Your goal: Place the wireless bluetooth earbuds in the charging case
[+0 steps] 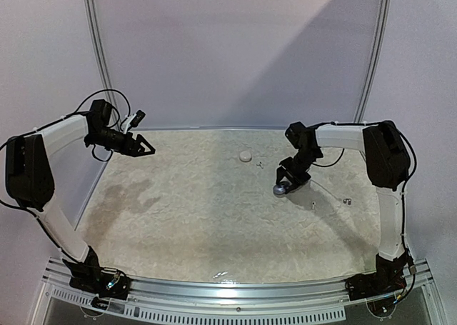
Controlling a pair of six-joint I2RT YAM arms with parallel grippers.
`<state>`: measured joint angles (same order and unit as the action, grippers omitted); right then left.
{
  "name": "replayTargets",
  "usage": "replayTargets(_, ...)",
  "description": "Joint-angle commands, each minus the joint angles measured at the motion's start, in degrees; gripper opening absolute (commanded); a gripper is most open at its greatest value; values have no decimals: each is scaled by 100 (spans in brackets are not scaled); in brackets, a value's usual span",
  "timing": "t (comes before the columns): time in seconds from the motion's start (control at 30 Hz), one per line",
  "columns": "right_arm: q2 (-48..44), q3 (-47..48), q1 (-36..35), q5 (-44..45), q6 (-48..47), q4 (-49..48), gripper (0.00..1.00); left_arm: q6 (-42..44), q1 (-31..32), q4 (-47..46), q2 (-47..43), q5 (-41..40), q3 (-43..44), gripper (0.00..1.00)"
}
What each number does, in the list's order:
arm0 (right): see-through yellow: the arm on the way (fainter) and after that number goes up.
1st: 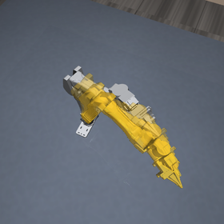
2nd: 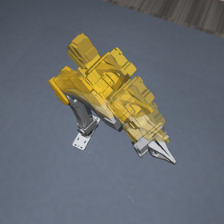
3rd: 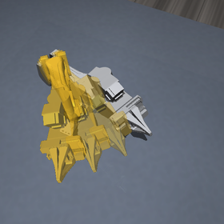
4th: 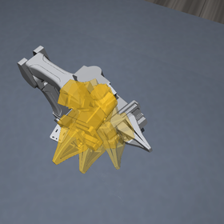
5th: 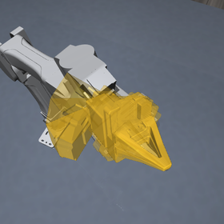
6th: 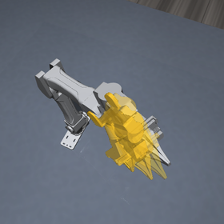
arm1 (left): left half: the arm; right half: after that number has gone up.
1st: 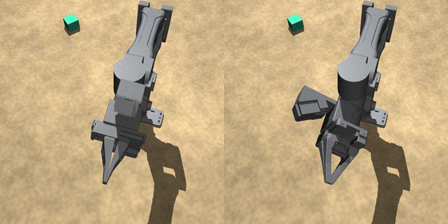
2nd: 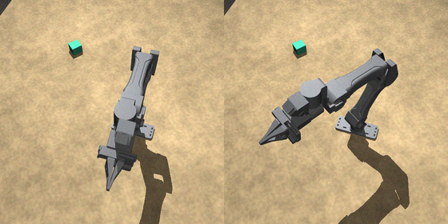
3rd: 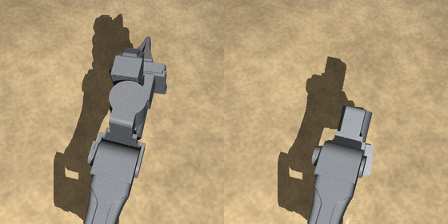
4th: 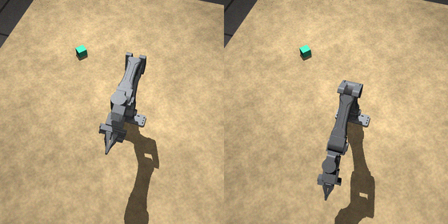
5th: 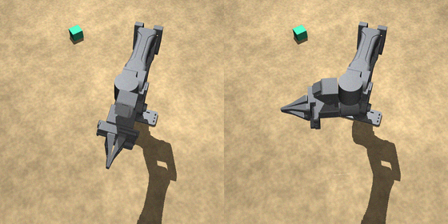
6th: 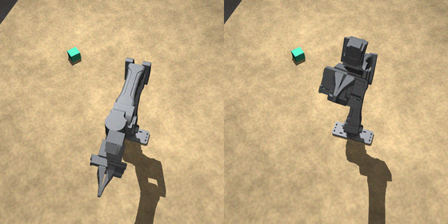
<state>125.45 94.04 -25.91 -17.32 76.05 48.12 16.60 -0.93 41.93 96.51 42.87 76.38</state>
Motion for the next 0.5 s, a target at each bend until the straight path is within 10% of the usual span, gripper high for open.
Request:
replayTargets(0.0,-117,-405,-247,24,-304,-8,47,142,-39,146,-12,-11,17,88)
replayTargets(0.47,-269,-1026,-594,350,-1202,-182,48,133,-22,218,-106,-15,9,87)
